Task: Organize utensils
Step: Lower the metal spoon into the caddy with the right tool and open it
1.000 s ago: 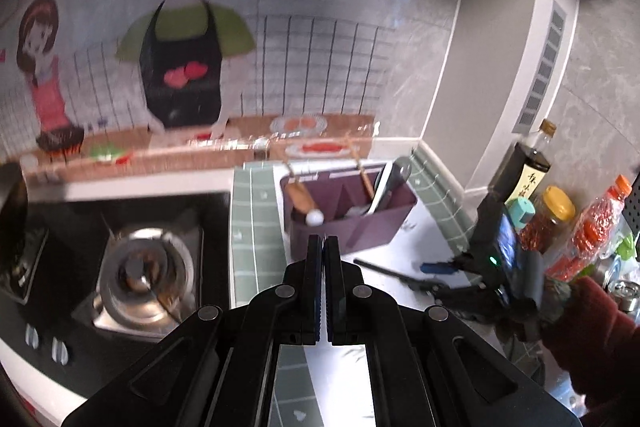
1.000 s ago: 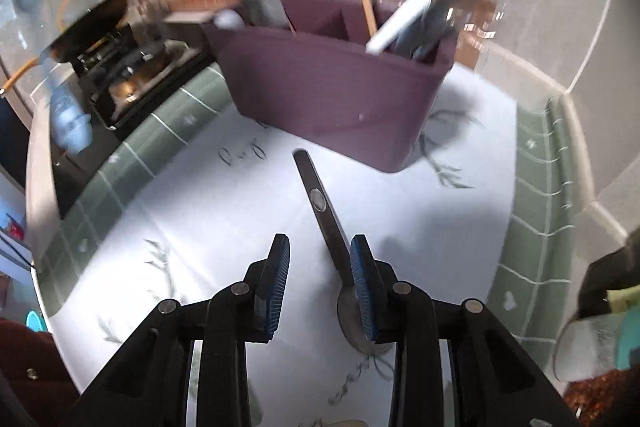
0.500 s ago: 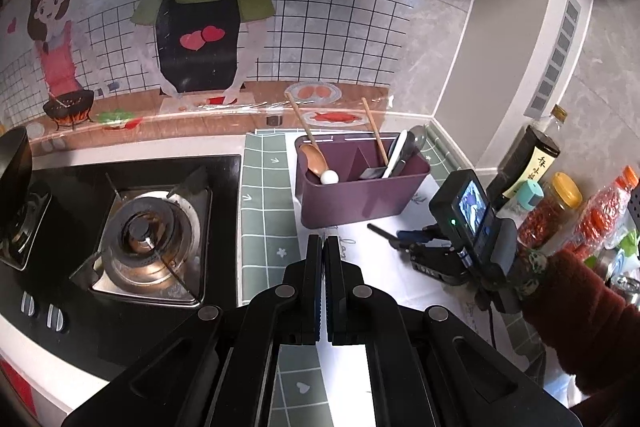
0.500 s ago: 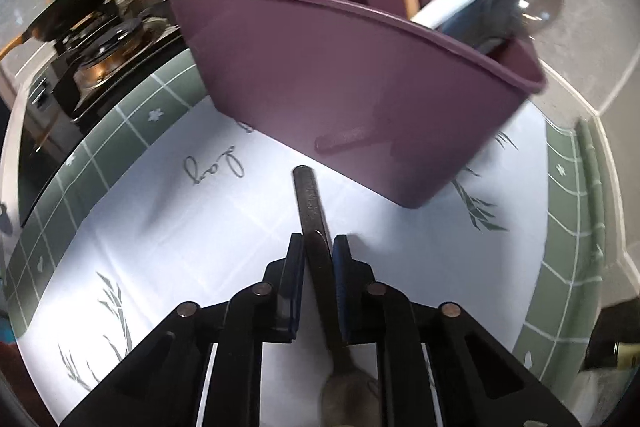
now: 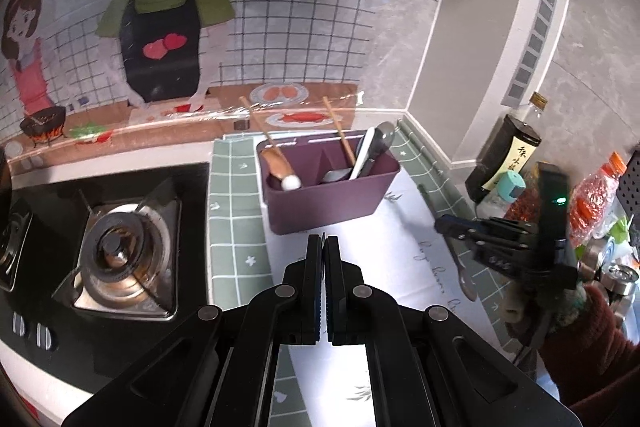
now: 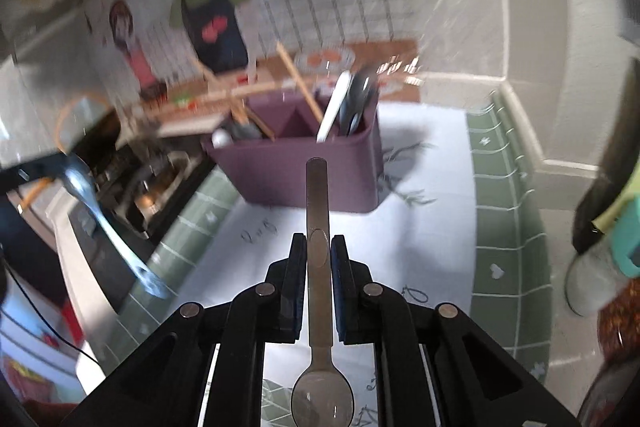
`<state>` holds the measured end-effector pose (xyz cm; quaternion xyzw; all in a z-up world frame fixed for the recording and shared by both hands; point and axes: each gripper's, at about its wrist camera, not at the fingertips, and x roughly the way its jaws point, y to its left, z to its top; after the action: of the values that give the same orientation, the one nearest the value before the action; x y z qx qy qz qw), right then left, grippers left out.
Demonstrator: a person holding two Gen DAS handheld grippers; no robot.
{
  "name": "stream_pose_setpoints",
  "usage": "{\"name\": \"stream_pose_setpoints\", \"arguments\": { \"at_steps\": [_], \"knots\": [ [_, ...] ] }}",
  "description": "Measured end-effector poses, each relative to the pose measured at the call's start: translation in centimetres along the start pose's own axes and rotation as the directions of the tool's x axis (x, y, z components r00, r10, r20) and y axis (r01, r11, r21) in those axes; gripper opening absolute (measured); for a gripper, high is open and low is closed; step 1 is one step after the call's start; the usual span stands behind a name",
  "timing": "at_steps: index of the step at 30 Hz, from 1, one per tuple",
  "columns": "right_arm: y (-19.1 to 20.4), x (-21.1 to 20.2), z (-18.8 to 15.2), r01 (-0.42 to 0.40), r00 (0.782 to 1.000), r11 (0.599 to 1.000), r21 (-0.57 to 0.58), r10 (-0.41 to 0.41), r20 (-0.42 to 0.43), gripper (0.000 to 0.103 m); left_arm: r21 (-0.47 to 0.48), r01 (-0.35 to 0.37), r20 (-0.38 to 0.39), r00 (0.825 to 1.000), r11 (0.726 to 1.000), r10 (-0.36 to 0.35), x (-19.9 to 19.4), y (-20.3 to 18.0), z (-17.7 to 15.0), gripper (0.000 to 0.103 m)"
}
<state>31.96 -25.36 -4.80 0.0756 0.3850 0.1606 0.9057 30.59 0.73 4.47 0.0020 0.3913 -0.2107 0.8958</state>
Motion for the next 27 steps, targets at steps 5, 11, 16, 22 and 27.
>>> {"name": "stream_pose_setpoints", "arguments": {
  "at_steps": [5, 11, 16, 22, 27],
  "knots": [
    [1.5, -4.7, 4.8, 0.016, 0.979, 1.000, 0.005, -0.017, 0.203, 0.011, 0.067, -0.007, 0.106, 0.994, 0.998, 0.000, -2.5, -1.3, 4.3, 0.001],
    [4.2, -9.9, 12.8, 0.079, 0.841, 0.996, -0.034, -0.048, 0.538, 0.011, 0.135, -0.076, 0.223, 0.974, 0.988, 0.044, -4.5, -2.2, 11.0, 0.001],
    [4.2, -6.1, 15.0, 0.071, 0.826, 0.997, -0.041, -0.036, 0.562, 0.011, 0.151, -0.121, 0.195, 0.977, 0.981, 0.090, -1.7, -1.4, 13.7, 0.001],
    [3.0, 1.1, 14.7, -0.006, 0.882, 1.000, 0.016, -0.002, 0.472, 0.011, 0.148, -0.141, 0.126, 0.984, 0.979, 0.123, 3.0, 0.3, 14.1, 0.001],
    [1.9, 5.0, 13.8, -0.022, 0.895, 0.999, 0.042, 0.001, 0.446, 0.011, 0.101, -0.136, 0.068, 0.989, 0.985, 0.130, 6.6, 2.2, 13.9, 0.001]
  ]
}}
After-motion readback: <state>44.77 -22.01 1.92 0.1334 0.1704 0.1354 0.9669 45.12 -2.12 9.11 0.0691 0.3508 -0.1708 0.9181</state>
